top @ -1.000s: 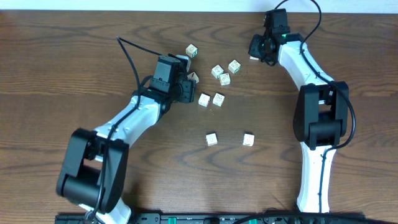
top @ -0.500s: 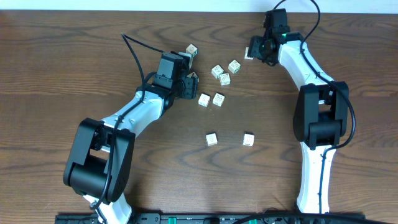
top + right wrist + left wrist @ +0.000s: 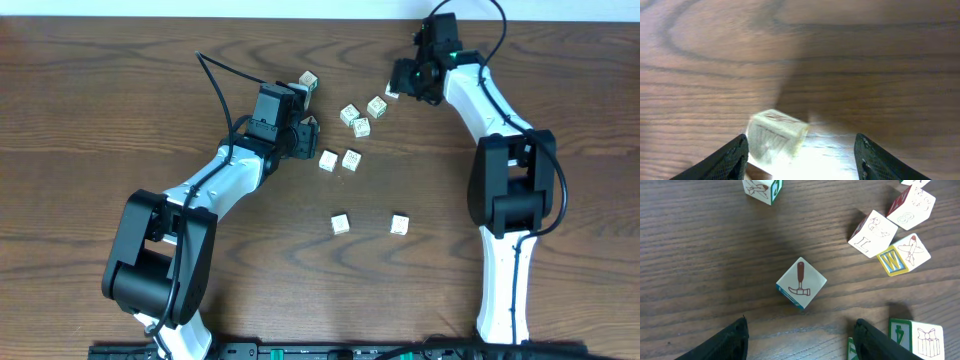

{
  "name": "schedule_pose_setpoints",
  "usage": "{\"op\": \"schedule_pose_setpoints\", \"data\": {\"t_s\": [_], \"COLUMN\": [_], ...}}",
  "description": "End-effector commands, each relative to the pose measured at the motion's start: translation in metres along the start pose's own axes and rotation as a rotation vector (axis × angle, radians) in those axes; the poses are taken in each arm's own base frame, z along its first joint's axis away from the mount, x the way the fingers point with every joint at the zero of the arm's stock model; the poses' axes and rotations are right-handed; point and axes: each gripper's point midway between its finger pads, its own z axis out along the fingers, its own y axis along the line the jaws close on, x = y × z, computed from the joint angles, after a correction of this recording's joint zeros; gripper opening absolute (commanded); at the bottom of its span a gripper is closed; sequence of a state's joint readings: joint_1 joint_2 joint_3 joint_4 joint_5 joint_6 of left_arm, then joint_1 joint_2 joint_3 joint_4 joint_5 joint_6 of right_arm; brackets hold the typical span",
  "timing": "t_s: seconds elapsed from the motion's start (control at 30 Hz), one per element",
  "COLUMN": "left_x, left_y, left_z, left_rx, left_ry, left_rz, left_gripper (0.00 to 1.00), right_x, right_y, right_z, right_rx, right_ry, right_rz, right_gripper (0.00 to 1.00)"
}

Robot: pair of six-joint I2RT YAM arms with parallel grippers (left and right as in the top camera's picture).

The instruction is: Lift 5 blocks

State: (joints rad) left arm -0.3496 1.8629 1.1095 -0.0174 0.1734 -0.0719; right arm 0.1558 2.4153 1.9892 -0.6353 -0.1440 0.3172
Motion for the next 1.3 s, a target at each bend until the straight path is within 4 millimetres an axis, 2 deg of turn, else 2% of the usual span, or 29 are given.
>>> {"op": "schedule_pose_setpoints", "data": {"t_s": [0.0,0.13,0.3,0.53,0.63,0.8,0.97,1.27], "left_x": [-0.014,-0.015,-0.015,-0.016,-0.017,-0.020,-0.027,-0.037], "left_y": [0.001,0.007,0.010,0.011,0.013,0.021,0.029,0.029], "left_z": [-0.001,-0.001,-0.001,-0.002,-0.002,-0.003,-0.005,-0.004], "left_rx": [-0.008,-0.042,-0.054,-0.057,-0.060,-0.072,-0.082,-0.085], "left_ry": [-0.030,-0.034,-0.035,-0.038,-0.040,-0.048,-0.066,-0.081], "left_rz": [0.029,0.028,0.030,0.028,0.025,0.015,0.006,0.086], "left_gripper": [0.67,0.67,0.68,0.68,0.68,0.67,0.67,0.68], "right_x": [-0.007,-0.012,-0.001,-0.001,-0.002,0.001,-0.001,0.002], "right_y": [0.023,0.029,0.014,0.017,0.010,0.006,0.008,0.012], "right_z": [-0.006,-0.014,-0.012,-0.011,-0.007,0.002,0.003,0.011], "right_rx": [-0.045,-0.047,0.056,0.077,0.126,0.134,0.129,0.106], "right_ry": [-0.007,-0.005,0.018,0.005,-0.009,-0.005,-0.015,-0.007], "right_rz": [-0.050,-0.054,-0.003,-0.017,-0.005,0.001,0.000,0.006], "right_gripper": [0.64,0.65,0.60,0.60,0.61,0.55,0.53,0.54]}}
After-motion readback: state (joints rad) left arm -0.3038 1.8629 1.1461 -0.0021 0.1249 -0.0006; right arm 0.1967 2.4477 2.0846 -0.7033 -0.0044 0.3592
